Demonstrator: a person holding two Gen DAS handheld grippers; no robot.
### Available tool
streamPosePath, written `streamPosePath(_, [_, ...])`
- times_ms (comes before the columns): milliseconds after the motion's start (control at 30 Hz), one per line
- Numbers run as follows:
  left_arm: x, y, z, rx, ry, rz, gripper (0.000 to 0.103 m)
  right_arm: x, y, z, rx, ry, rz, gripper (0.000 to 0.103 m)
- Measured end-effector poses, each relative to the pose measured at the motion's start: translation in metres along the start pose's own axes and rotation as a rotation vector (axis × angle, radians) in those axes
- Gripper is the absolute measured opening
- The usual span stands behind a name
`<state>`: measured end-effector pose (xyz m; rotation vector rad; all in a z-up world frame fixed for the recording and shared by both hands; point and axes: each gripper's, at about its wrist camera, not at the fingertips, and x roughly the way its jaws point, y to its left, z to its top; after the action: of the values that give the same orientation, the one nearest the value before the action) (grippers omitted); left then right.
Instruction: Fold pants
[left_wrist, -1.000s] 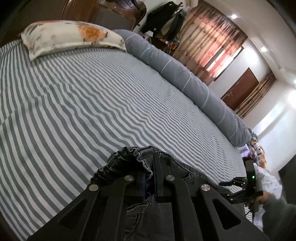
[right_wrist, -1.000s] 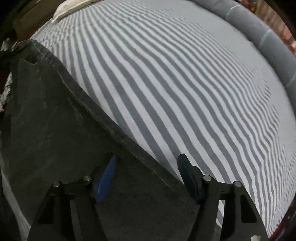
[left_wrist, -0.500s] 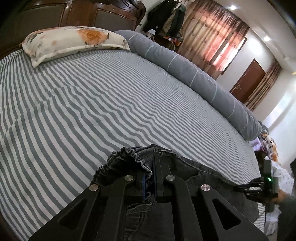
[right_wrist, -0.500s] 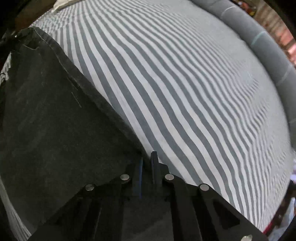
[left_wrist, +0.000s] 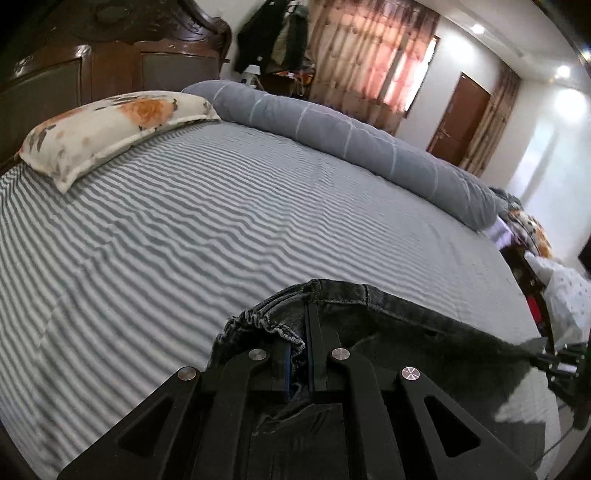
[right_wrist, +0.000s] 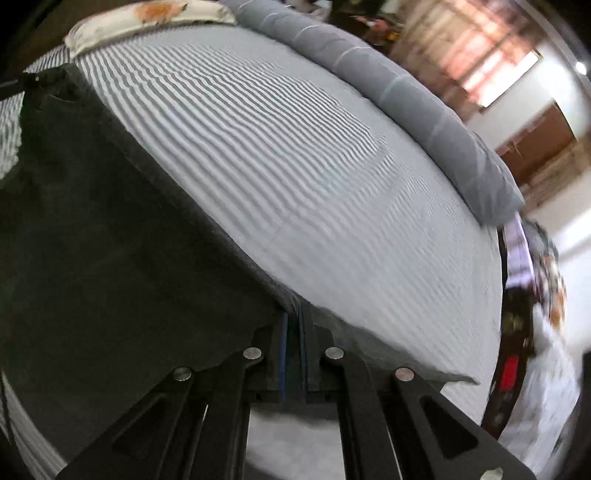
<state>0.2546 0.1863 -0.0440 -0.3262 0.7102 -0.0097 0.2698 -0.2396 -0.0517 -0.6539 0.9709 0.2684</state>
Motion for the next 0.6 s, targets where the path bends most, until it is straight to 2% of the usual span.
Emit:
streamPosePath(133, [-0.031, -0.003, -0.027, 0.055, 0.04, 0.018, 0.006, -0.023, 0.033, -0.057, 0.083, 0.032, 0.033, 0.002])
streamPosePath(233, [-0.048, 0.002, -0.051, 0.071, 0.09, 0.037, 0.006, -0.02, 0.05, -0.087, 0.168, 0.062, 0.065, 0.0])
streamPosePath(367, [-0.052, 0.006, -0.079, 0.084, 0.196, 0.07, 0.007, -0.011, 0.057, -0.123, 0.301, 0.088, 0.102, 0.0])
streamPosePath(433, [-0.051, 0.001, -0.092, 0.115, 0.221, 0.103, 0.007, -0.009, 0.056, -0.136, 0.407, 0.077, 0.142, 0.0])
streamPosePath(467, [-0.049, 0.0, -0.097, 0.123, 0.233, 0.113, 0.008, -0.015, 0.058, -0.147, 0.505, 0.07, 0.196, 0.006])
streamPosePath(500, [-0.048, -0.001, -0.1, 0.118, 0.246, 0.125, 0.01, -0.012, 0.053, -0.148, 0.573, 0.071, 0.244, 0.007])
streamPosePath(567, [-0.045, 0.003, -0.104, 0.079, 0.282, 0.121, 0.011, -0.016, 0.052, -0.159, 0.707, 0.047, 0.309, 0.009])
streamPosePath(600, [-0.043, 0.008, -0.104, 0.046, 0.307, 0.119, 0.016, -0.019, 0.053, -0.162, 0.739, 0.029, 0.329, 0.01])
